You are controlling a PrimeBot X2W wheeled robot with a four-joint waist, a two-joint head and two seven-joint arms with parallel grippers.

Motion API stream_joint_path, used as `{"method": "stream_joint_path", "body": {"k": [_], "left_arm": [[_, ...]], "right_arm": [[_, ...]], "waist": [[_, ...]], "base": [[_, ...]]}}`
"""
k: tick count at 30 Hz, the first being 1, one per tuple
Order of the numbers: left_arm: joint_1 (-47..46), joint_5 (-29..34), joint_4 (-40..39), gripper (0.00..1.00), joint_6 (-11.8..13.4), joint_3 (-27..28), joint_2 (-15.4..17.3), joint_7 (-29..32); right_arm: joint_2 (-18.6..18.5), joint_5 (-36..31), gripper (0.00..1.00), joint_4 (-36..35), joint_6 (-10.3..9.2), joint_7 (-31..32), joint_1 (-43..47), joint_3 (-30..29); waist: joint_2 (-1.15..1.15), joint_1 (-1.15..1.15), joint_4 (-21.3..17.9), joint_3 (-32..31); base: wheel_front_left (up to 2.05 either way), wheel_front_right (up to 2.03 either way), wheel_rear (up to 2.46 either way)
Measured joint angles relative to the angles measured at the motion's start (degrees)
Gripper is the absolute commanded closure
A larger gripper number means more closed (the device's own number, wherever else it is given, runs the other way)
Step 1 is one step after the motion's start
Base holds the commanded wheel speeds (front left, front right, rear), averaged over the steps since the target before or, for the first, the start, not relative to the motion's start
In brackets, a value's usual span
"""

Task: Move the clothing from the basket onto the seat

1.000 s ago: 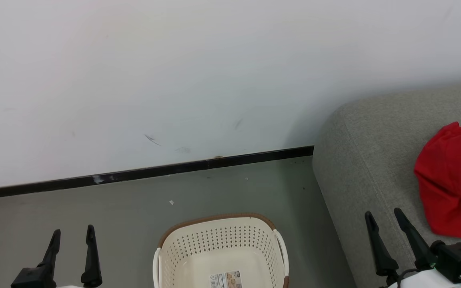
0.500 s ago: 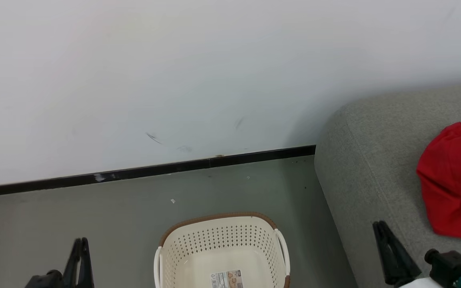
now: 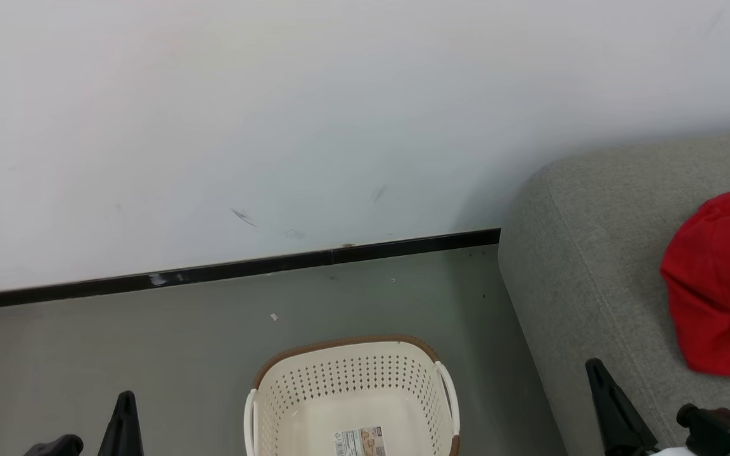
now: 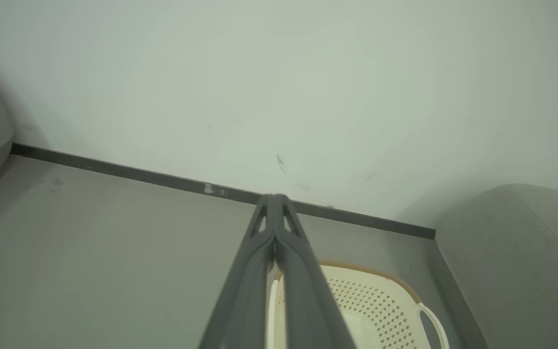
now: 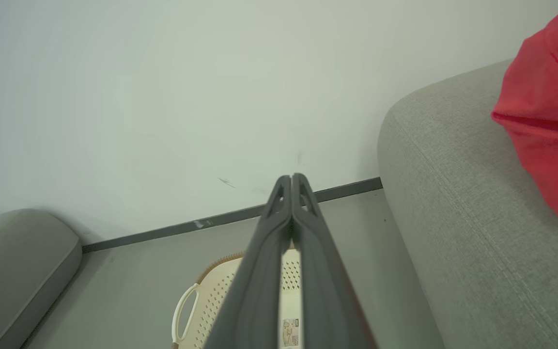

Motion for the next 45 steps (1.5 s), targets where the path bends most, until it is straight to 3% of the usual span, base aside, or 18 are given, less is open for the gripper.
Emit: {"method": "stream_joint_path", "body": {"k": [6,17,24,30,45], "left_arm": [[-0.15,-3.82,0.03,1.0,-0.99,0.57,-0.31,1.26],[-0.79,-10.93,0.19,1.0,-3.03,1.98,-0.9,3.91],[-1.38,-15.5,0.34,1.0,-4.33,2.9,-1.44,5.17],[-1.52,-19.52,0.67,1.0,-5.36,3.72,-1.86,6.47],[-3.03,-28.95,1.49,1.0,-7.8,5.43,-2.66,9.06]], "right_arm": [[-0.01,7.16,1.0,0.13,0.0,1.01,-0.15,-0.74],[-0.55,17.08,1.0,0.99,0.0,2.92,-0.52,-1.35],[-1.15,23.54,1.0,2.33,0.0,4.5,-1.68,-1.46],[-1.89,29.05,1.0,3.18,0.0,5.56,-2.03,-1.46],[-2.89,41.86,1.0,5.92,0.0,7.68,-4.83,-1.45]], "waist": [[0.0,0.04,0.39,0.09],[0.0,0.42,1.26,0.1],[0.0,0.5,1.65,0.06],[0.0,0.49,1.94,0.11],[0.0,0.16,2.58,0.57]], "base": [[0.0,0.0,0.0],[0.0,0.0,0.0],[0.0,0.0,0.0],[0.0,0.0,0.0],[0.0,0.0,0.0]]}}
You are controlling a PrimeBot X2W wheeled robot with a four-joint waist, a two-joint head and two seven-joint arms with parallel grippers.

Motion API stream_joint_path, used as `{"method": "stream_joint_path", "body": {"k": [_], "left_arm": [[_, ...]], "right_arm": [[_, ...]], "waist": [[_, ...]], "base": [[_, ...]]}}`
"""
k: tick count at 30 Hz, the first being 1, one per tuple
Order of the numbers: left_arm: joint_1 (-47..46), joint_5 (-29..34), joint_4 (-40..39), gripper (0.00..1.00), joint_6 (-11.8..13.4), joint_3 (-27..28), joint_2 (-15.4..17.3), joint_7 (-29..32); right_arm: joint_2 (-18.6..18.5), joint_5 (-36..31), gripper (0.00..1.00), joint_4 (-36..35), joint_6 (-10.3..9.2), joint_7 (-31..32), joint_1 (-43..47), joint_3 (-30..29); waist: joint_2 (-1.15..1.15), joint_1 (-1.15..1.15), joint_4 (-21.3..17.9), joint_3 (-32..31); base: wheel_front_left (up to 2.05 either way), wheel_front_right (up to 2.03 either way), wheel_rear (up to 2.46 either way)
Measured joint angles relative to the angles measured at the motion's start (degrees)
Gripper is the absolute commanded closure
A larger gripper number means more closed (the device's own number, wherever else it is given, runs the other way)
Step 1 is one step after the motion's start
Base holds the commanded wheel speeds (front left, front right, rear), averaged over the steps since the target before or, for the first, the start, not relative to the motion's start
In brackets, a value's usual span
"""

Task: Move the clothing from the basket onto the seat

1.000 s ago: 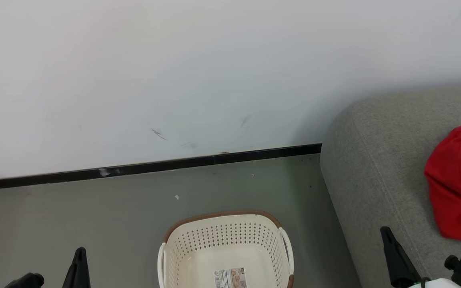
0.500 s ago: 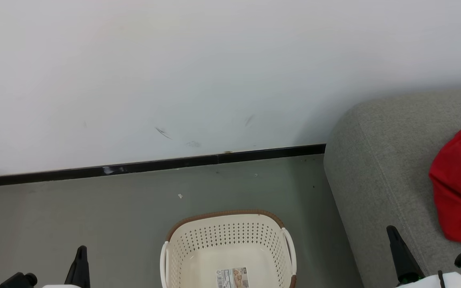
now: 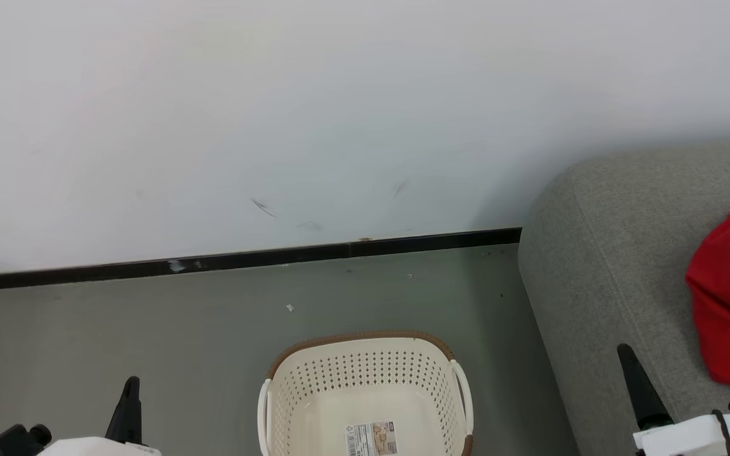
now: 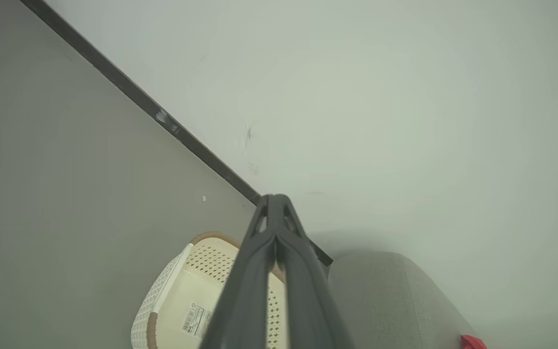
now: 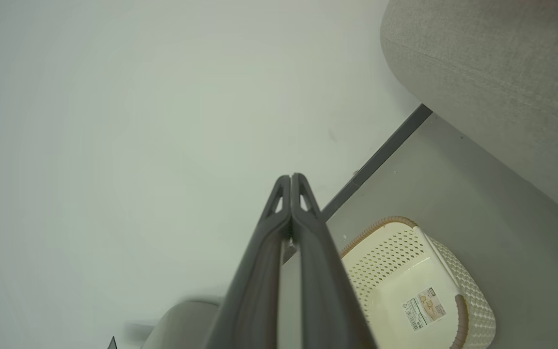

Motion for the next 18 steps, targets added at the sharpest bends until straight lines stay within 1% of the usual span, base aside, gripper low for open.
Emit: {"method": "stream_joint_path", "body": {"k": [5,10,12,18], "left_arm": [[-0.89,-3.36,0.21,1.0,-0.99,0.6,-0.24,1.13],[-1.06,-6.67,0.46,1.0,-1.58,1.24,-0.78,1.98],[-1.59,-7.92,0.59,1.0,-2.18,1.46,-0.96,2.49],[-2.2,-11.85,0.83,1.0,-3.26,2.29,-1.26,3.55]], "right_arm": [[-0.36,4.56,1.0,0.49,0.0,0.69,-1.59,0.02],[-0.94,8.99,1.0,1.57,0.0,1.41,-1.71,0.07],[-1.07,10.93,1.0,1.9,0.0,1.69,-1.82,0.08],[-1.38,16.22,1.0,2.46,0.0,2.64,-3.98,0.22]], "waist": [[0.0,-0.08,0.23,0.2],[0.0,-0.11,0.45,0.36],[0.0,-0.11,0.54,0.42],[0.0,-0.13,0.82,0.56]], "base": [[0.0,0.0,0.0],[0.0,0.0,0.0],[0.0,0.0,0.0],[0.0,0.0,0.0]]}}
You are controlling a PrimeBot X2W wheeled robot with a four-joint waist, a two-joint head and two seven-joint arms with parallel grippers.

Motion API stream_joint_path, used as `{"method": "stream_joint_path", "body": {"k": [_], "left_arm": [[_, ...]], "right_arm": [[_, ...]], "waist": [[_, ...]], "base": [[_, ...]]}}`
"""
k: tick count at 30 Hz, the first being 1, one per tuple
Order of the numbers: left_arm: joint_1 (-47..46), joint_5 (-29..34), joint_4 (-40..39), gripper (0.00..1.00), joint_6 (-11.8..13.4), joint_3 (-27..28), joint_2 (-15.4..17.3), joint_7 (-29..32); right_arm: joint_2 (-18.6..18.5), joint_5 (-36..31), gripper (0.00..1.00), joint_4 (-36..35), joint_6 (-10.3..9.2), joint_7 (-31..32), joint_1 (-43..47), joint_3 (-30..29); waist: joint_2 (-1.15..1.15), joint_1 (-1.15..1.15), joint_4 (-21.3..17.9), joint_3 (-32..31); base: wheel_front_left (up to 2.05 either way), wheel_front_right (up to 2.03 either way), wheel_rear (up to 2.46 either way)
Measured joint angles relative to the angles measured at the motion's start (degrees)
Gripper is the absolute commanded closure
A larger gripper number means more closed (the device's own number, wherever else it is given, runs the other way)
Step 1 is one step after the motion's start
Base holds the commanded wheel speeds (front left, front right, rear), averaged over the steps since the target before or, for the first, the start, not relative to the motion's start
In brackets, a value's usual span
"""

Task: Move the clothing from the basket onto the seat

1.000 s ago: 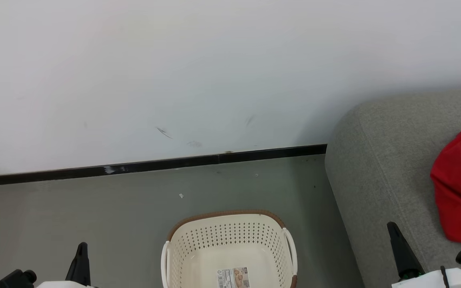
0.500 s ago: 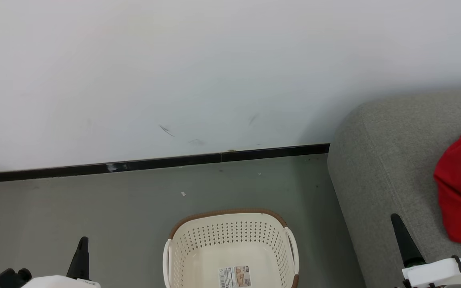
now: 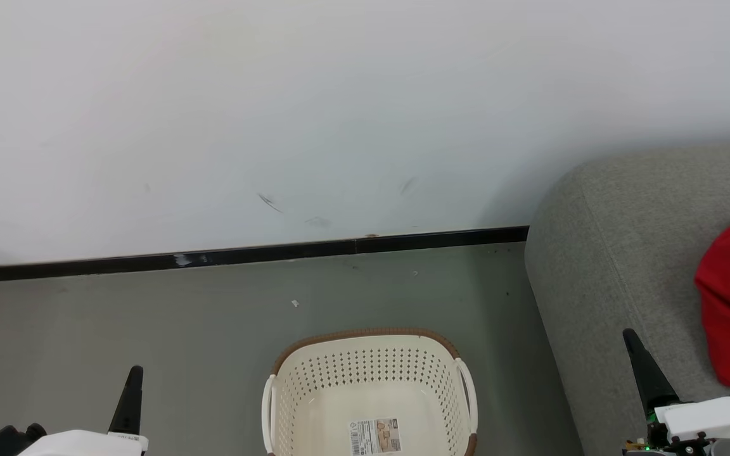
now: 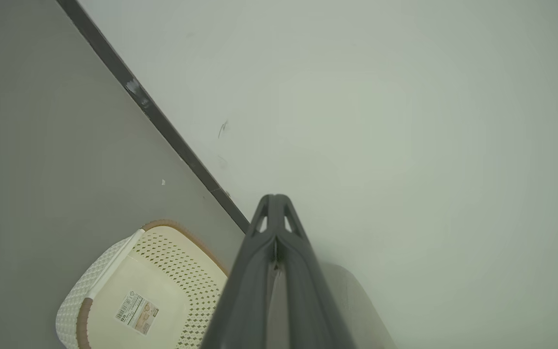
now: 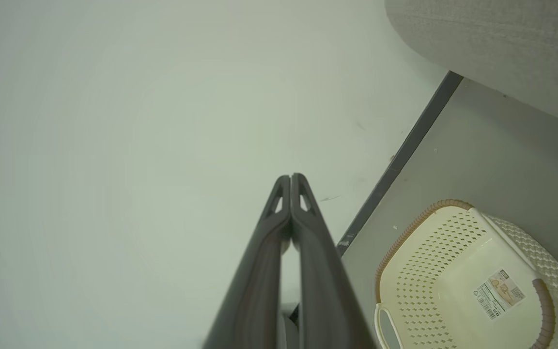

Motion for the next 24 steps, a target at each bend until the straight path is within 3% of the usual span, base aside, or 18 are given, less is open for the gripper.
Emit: {"method": "stream_joint_path", "body": {"k": [24], "left_arm": [[-2.43,-16.8,1.52,1.0,-4.81,3.14,-1.69,4.99]], "right_arm": [[-1.93,22.61,1.0,3.68,0.0,3.66,-3.88,0.43]], "waist": [[0.0,-0.01,1.14,0.46]], "base": [[0.0,0.0,0.0]]}}
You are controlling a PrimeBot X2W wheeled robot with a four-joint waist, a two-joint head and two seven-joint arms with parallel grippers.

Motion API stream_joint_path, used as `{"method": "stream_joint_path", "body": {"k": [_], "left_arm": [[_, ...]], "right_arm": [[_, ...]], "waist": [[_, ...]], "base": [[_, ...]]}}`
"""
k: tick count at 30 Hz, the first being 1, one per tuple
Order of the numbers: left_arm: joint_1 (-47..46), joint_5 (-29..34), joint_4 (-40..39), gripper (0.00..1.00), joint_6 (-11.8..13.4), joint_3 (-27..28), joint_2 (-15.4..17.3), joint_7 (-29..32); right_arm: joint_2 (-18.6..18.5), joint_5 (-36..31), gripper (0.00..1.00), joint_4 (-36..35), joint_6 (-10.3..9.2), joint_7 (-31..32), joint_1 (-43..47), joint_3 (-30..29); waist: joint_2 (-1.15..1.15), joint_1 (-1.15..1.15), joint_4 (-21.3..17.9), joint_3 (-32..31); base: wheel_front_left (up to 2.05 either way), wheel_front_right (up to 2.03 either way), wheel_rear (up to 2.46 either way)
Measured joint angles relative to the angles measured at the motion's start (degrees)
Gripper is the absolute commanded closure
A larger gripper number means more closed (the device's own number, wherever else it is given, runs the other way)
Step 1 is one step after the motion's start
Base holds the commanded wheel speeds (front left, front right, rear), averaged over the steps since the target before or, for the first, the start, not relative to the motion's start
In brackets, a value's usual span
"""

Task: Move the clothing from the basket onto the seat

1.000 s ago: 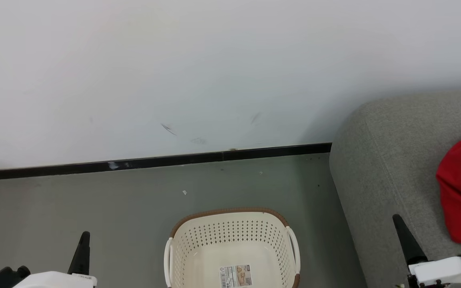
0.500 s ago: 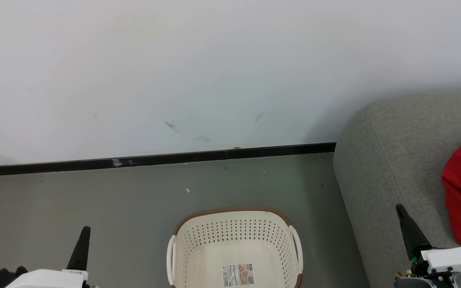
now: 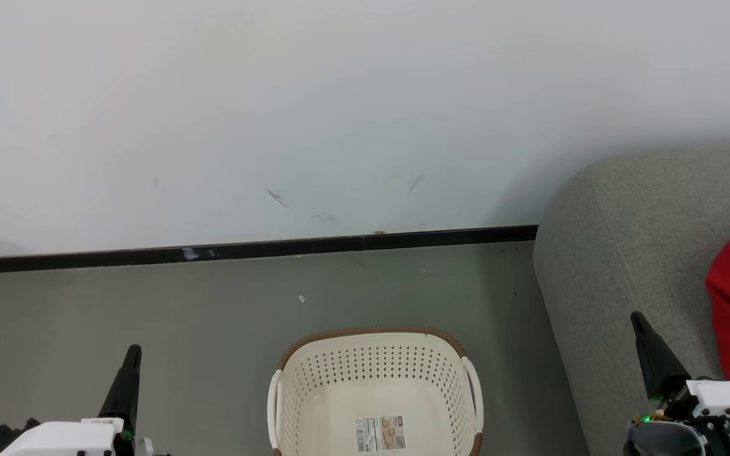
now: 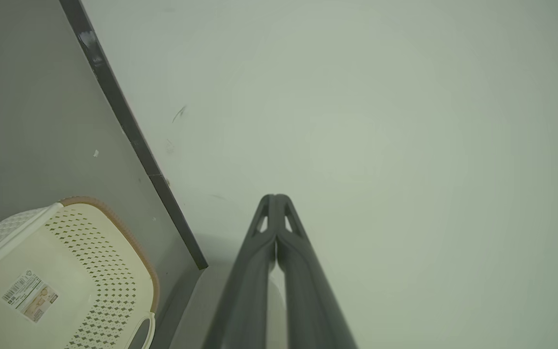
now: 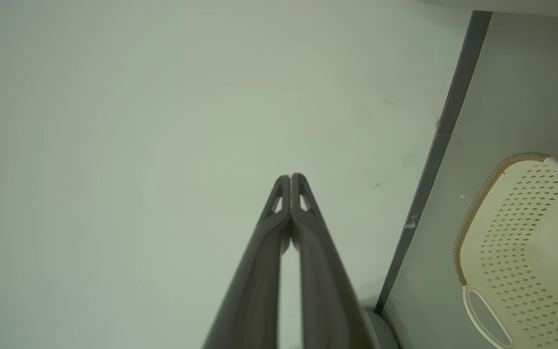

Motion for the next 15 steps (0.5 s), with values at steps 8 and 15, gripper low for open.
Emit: {"method": "stream_joint_path", "body": {"k": [8,15], "left_arm": [[-0.85,-0.73,0.13,1.0,-0.05,0.25,-0.1,0.21],[-0.85,-0.73,0.2,1.0,-0.46,0.25,-0.12,0.21]], "right_arm": [[-0.12,1.07,1.0,0.6,0.0,0.07,-0.65,0.04],[-0.14,1.08,1.0,0.75,0.0,0.07,-0.65,0.04]], "waist": [[0.0,0.0,0.02,0.01],[0.0,0.0,0.01,0.0]], "base": [[0.0,0.0,0.0],[0.0,0.0,0.0]]}}
